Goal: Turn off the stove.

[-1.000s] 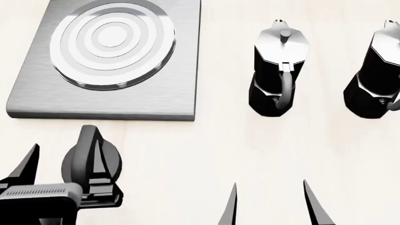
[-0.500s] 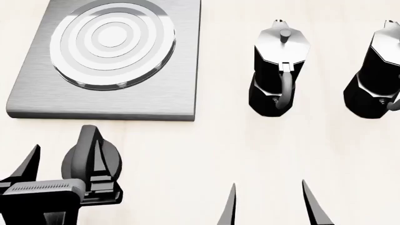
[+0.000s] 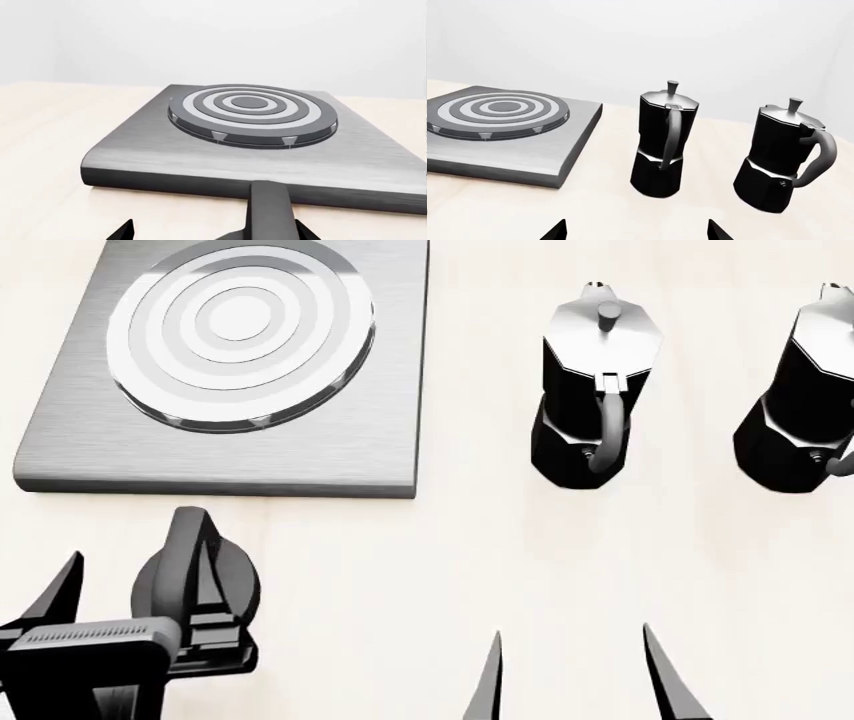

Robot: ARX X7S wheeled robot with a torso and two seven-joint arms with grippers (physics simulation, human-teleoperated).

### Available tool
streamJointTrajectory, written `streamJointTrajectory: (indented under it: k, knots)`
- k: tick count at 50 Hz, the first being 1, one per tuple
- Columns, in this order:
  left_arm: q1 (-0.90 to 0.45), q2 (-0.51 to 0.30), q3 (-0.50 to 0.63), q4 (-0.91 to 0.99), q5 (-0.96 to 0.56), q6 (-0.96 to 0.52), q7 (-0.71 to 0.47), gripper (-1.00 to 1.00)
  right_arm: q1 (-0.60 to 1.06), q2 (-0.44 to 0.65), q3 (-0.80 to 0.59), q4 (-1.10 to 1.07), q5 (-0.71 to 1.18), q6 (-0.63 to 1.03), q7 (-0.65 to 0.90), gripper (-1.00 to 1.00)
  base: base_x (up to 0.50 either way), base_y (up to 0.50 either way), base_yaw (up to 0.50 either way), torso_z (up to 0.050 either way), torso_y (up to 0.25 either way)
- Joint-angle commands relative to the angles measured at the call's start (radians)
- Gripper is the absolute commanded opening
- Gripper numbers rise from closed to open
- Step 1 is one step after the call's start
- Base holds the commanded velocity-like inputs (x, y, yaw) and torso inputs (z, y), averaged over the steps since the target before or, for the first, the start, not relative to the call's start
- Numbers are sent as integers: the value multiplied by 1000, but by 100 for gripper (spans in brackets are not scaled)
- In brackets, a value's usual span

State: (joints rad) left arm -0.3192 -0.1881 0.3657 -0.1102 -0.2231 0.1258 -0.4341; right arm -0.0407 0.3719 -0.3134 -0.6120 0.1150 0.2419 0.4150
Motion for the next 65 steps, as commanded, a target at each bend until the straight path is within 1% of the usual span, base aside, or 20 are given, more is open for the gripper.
streamJointTrajectory:
  k: [1,14,36,40,54,65]
  knots:
    - [21,-25,-7,65,-28,-33,-7,100,1,2,-2,1,4,1,2,100,0,0,0,0,0]
    - [56,-63,-26,133,-77,-71,-7,100,4,4,-5,0,5,3,5,100,0,0,0,0,0]
    - [41,-96,-82,111,-113,-79,-32,100,7,7,-11,7,9,-2,8,100,0,0,0,0,0]
    - [57,-108,-89,137,-120,-85,-39,100,7,8,-12,9,10,-4,9,100,0,0,0,0,0]
    - [171,-193,-117,357,-227,-167,-40,100,9,9,-16,16,11,-9,10,100,0,0,0,0,0]
    - [197,-228,-144,422,-249,-173,-53,100,9,10,-19,15,12,-10,13,100,0,0,0,0,0]
